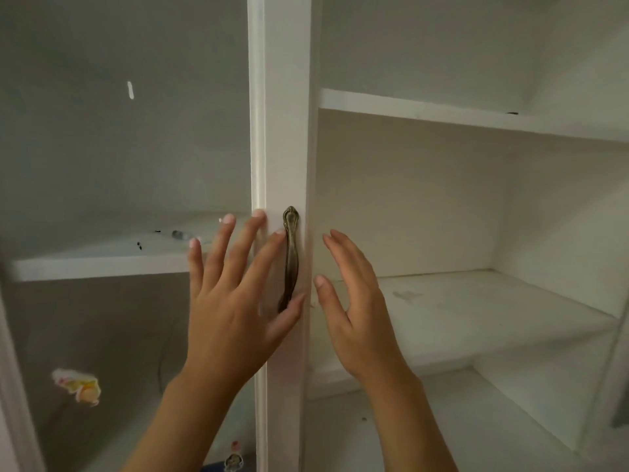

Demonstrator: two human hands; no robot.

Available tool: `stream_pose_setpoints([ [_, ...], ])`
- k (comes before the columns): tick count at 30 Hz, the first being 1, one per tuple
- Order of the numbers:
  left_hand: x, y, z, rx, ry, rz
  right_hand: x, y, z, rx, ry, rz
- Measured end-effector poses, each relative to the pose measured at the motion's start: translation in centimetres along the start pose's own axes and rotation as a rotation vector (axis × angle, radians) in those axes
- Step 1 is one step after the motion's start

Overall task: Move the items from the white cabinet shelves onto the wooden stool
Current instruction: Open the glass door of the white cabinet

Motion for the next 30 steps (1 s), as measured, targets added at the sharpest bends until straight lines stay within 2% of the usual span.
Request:
stream_pose_setpoints([
  [4, -0.2, -0.7, -0.7, 0.098, -0.032, 0.025, 0.8, -0.6, 0.2, 0.081, 0.04, 0.05],
  [9, 0.0, -1.1, -0.7, 0.125, -0.031, 0.052, 2.8, -1.8, -0.2, 0.169, 0.139, 0.027],
  [15, 0.2, -1.8, -0.3, 0.131, -0.008, 0.113, 4.2, -2.1, 1.1, 0.258, 0.259, 0.075],
  [23, 0.4, -2.1, 0.2, 0.166, -0.022, 0.174, 5.3, -2.7, 3.2, 0.257, 0.37, 0.004],
  [30, 0.4, -1.9, 1.3, 0.135, 0.028, 0.125, 5.4, -2.9, 3.6, 0.323, 0.404, -0.016],
])
Point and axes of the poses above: each hand's wrist, its own x-axis towards the middle knuckle, its own y-axis out of the back of the hand, z = x × y, the point moved 4 cm from there along x, towards the middle knuckle, and after that the axes turned 7 degrees about -z, right-handed, at the moved point
